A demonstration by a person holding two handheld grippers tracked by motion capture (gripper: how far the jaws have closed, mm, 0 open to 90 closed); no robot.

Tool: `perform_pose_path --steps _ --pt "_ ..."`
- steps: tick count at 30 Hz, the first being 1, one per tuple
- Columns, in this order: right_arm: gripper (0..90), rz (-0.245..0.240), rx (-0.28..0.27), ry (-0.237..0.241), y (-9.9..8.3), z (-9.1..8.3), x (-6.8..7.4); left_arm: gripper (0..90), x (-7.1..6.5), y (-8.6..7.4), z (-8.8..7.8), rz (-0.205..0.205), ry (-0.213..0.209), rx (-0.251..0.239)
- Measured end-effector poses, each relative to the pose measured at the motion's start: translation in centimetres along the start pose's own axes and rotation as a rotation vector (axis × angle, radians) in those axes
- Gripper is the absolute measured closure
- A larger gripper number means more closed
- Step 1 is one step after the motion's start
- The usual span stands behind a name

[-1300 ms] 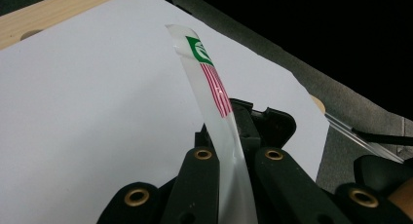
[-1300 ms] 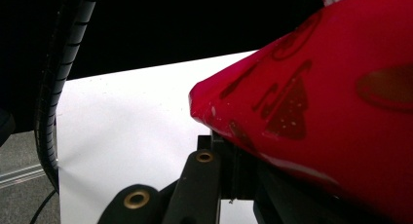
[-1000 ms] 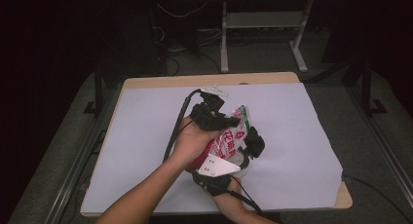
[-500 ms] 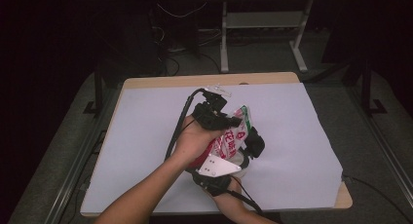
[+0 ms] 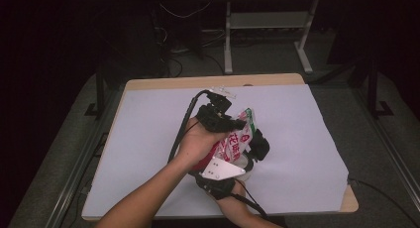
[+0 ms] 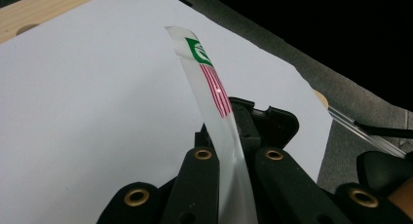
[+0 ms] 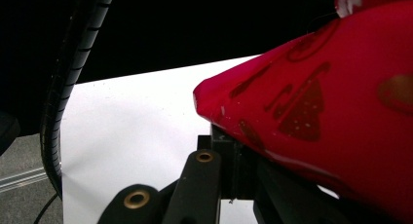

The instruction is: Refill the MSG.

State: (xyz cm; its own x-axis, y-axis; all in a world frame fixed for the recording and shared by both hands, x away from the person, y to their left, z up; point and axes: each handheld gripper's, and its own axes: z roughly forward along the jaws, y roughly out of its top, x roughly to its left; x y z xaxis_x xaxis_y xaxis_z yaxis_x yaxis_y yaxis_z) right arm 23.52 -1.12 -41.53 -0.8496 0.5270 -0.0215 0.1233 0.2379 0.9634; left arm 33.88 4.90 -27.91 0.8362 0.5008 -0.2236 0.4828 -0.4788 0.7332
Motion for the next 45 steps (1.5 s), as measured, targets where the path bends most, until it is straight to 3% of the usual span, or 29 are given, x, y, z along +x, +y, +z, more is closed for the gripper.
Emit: perform_pose_path --steps 21,45 --pt "89.9 -0.004 0.0 0.002 0.0 0.01 0.06 89.7 0.02 0.01 0.12 0.005 0.003 0.004" --pt "89.9 -0.006 0.002 0.008 0.01 0.14 0.24 89.7 0.15 -0.28 -0.05 -0.016 0.01 -0.011"
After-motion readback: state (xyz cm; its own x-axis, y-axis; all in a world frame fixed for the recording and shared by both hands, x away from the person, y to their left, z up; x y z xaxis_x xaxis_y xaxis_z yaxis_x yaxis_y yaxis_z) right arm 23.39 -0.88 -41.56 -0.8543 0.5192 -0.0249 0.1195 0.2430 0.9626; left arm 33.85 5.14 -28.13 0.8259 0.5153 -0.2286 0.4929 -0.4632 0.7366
